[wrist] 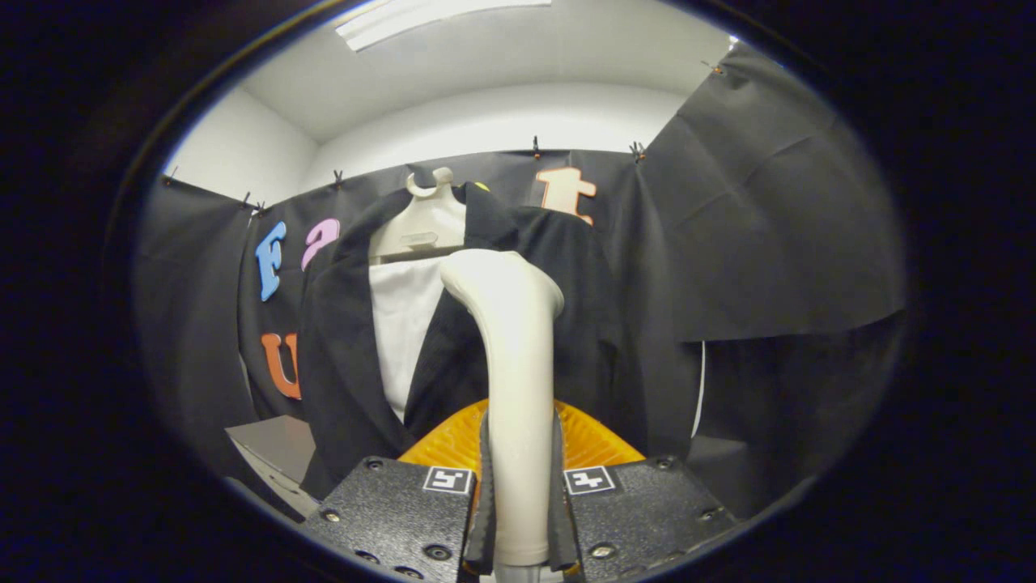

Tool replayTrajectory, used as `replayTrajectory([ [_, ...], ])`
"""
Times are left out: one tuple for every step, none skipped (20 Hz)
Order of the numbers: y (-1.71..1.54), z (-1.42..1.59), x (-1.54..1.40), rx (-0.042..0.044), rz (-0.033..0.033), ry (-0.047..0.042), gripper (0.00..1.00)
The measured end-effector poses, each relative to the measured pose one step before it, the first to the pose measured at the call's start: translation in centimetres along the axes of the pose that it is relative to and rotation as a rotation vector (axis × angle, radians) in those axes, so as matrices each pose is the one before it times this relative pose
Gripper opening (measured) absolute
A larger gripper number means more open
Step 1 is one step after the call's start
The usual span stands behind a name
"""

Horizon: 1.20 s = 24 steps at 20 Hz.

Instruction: Iron the clothes twice with a garment steamer, once on the left side and once on the right side.

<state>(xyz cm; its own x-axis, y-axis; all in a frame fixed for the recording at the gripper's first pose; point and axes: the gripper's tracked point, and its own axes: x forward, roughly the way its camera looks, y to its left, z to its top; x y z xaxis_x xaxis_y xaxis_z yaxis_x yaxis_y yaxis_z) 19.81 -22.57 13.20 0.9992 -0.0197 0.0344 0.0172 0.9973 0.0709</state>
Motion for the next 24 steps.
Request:
replayTrajectory([
  [-0.136, -0.623, -0.432, -0.00032, -0.00355, 0.01075, 0.28],
  [-0.047, -0.743, -0.394, -0.00069, 0.00073, 0.01531, 0.28],
  [0.07, -0.905, -0.422, 0.00547, 0.00506, 0.01877, 0.28],
  [0.232, -1.077, -0.454, 0.00783, 0.00575, 0.02162, 0.28],
  [0.056, -1.092, -0.359, 0.00076, -0.00409, 0.02008, 0.28],
  [-0.014, -1.131, -0.218, -0.00728, -0.00807, 0.02066, 0.28],
  [0.0, -0.917, -0.238, -0.00416, -0.00556, 0.01728, 0.28],
  [0.056, -0.741, -0.256, -0.00127, -0.00154, 0.01444, 0.28],
  [0.052, -0.733, -0.238, 0.001, -0.00333, 0.01074, 0.28],
  [0.028, -0.916, -0.079, -0.00212, -0.00587, 0.00994, 0.28],
  [0.022, -0.789, -0.119, -0.00296, -0.00511, 0.00885, 0.28],
  [0.196, -1.021, -0.007, -0.00355, -0.00329, 0.01507, 0.28],
  [0.252, -1.157, -0.064, -0.0005, 0.00163, 0.02541, 0.28],
  [0.179, -1.251, -0.196, 0.00267, -0.00179, 0.02604, 0.28],
  [-0.001, -1.011, -0.067, 0.00044, -0.00272, 0.01876, 0.28],
  [-0.015, -0.925, 0.036, -0.00388, -0.00628, 0.0151, 0.28],
  [-0.04, -0.752, -0.036, -0.00496, -0.0048, 0.0111, 0.28],
  [0.04, -0.805, -0.005, -0.0041, -0.00423, 0.01252, 0.28],
  [0.068, -0.746, -0.101, -0.00167, -0.00099, 0.01172, 0.28],
  [0.074, -0.81, 0.016, -0.00084, -0.00199, 0.01455, 0.28],
  [-0.072, -0.794, -0.025, -0.00237, -0.0028, 0.0145, 0.28],
  [-0.085, -0.856, 0.073, -0.0029, -0.00516, 0.0137, 0.28],
  [-0.149, -0.725, 0.078, -0.00269, -0.00531, 0.01138, 0.28],
  [0.0, -0.687, 0.127, -0.00282, -0.00623, 0.01089, 0.28],
])
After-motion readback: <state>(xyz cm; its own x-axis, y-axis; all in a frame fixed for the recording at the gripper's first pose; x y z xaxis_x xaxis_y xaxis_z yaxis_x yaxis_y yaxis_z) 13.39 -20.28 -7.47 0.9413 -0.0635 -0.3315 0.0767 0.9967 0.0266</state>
